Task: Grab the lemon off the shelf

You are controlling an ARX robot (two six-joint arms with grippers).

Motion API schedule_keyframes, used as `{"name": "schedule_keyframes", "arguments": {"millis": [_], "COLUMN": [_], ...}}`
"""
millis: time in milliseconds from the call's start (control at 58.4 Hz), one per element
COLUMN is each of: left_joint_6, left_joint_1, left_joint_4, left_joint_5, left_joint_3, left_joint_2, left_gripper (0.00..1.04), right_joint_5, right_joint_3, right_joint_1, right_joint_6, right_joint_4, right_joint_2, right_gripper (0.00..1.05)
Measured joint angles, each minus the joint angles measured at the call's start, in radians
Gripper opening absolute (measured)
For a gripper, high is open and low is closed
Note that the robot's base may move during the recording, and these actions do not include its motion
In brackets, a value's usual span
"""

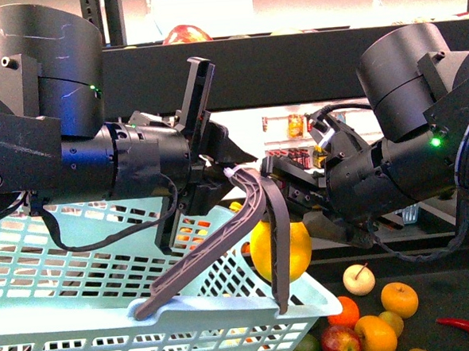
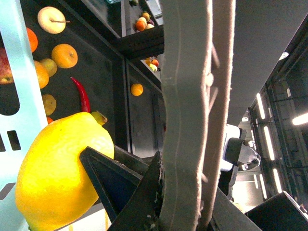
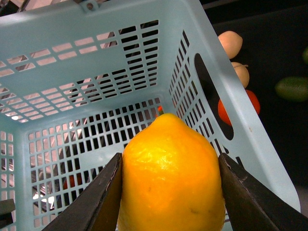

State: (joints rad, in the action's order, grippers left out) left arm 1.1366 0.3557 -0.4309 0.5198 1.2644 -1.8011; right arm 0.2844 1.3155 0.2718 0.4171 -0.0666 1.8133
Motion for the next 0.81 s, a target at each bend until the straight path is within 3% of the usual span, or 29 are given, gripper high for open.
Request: {"name": "schedule_keyframes", "arguments": {"millis": [343, 805], "left_joint_6": [-0.003, 0.004], "left_joint_1": [-0.002, -0.002], "left_joint_4": [0.000, 0.000], "left_joint_5": [-0.004, 0.003], "left_joint_3": [0.000, 0.000], "left_joint_2": [-0.002, -0.002], "left_gripper": [0.10, 0.10], "right_joint_5": [-0.005, 0.039], "right_joint_3": [0.003, 0.024], "right_joint_1": [0.010, -0.059], "right_joint_6": [0.016, 0.173], "right_joint_4": [-0.034, -0.061], "right_joint_2": [0.016, 0.054], "right_gripper": [0.52, 0.52]}}
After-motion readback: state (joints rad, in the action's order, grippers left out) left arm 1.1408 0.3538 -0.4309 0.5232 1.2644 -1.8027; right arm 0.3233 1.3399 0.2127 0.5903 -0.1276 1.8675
